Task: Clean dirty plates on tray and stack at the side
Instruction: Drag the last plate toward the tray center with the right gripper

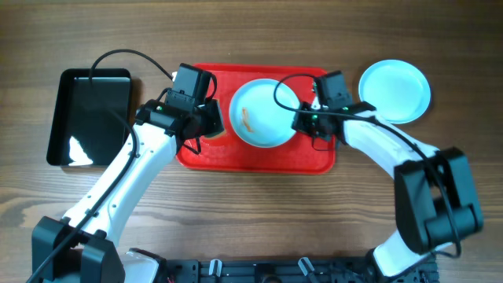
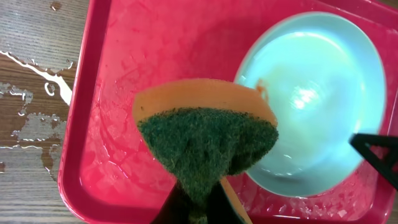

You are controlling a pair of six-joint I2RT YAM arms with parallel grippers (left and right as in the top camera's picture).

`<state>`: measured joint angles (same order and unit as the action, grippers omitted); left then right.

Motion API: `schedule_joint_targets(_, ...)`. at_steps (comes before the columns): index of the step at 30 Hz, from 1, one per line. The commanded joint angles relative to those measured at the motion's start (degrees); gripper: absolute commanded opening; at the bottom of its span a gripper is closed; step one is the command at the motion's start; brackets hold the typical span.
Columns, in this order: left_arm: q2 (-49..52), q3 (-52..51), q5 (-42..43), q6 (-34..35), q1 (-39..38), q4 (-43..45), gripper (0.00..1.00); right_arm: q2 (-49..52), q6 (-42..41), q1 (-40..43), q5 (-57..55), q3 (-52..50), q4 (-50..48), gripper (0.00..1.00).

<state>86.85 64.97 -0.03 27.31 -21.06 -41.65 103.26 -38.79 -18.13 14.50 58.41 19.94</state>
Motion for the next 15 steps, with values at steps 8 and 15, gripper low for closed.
schedule_joint_targets(8, 0.61, -0.37, 0.68, 0.59, 0.26, 0.57, 0.04, 7.04, -7.93, -7.43, 0.57, 4.66, -1.88, 0.07)
schedule_joint_targets(15, 0.61, -0.37, 0.66, 0.59, 0.28, 0.55, 0.04, 6.97, -1.53, -7.26, -0.28, 8.31, 5.09, 0.34)
